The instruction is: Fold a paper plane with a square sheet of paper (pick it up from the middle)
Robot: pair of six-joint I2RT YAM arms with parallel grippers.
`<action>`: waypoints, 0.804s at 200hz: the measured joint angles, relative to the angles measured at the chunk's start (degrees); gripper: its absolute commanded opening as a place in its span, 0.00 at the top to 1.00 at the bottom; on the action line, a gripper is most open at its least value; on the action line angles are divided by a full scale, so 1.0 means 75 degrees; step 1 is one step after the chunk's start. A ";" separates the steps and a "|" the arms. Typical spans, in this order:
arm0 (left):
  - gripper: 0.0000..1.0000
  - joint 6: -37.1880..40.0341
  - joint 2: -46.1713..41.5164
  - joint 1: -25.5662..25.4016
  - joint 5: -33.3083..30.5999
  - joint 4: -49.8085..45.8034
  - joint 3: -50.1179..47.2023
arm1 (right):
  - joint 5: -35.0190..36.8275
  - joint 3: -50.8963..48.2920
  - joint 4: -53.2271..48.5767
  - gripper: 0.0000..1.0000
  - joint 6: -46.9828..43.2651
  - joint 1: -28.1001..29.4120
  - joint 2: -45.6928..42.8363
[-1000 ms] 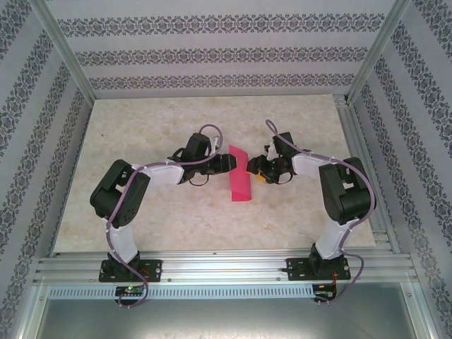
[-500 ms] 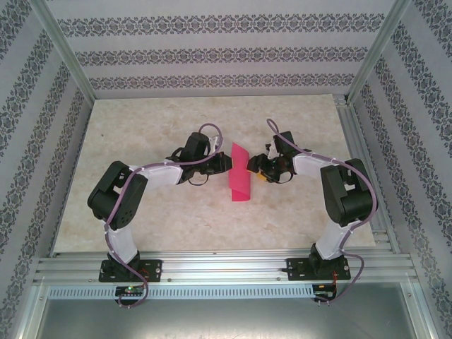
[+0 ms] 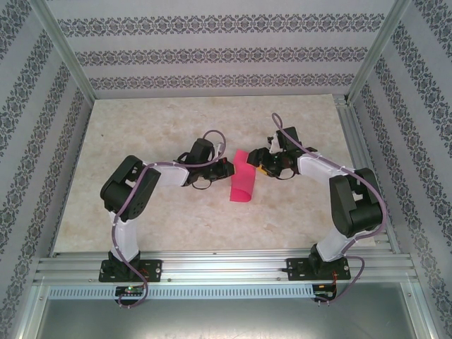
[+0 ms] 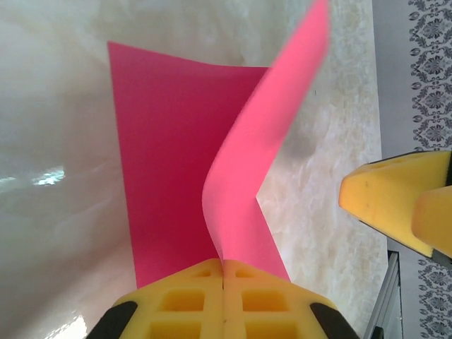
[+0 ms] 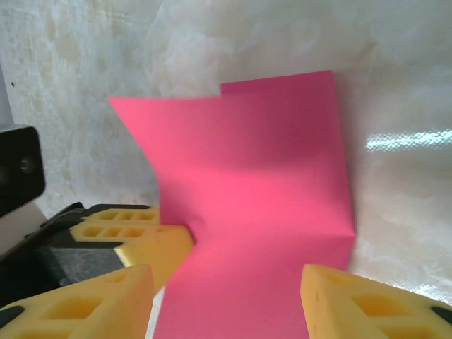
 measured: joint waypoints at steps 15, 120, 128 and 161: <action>0.93 -0.0087 0.0111 -0.0067 0.0061 0.0137 0.0000 | 0.0000 0.0029 0.0020 0.41 0.0020 0.0085 0.0029; 0.85 -0.0172 -0.0070 -0.0076 0.0618 -0.0682 0.1253 | 0.0554 -0.0527 0.0332 0.24 0.0332 0.0020 0.0085; 0.86 -0.0172 -0.0070 -0.0076 0.0664 -0.0734 0.1303 | 0.0376 -0.0711 0.0632 0.21 0.0463 -0.0079 0.0085; 0.83 -0.0192 -0.0070 -0.0090 0.0825 -0.1032 0.1510 | -0.0323 -0.1259 0.1716 0.12 0.1052 -0.0516 0.0085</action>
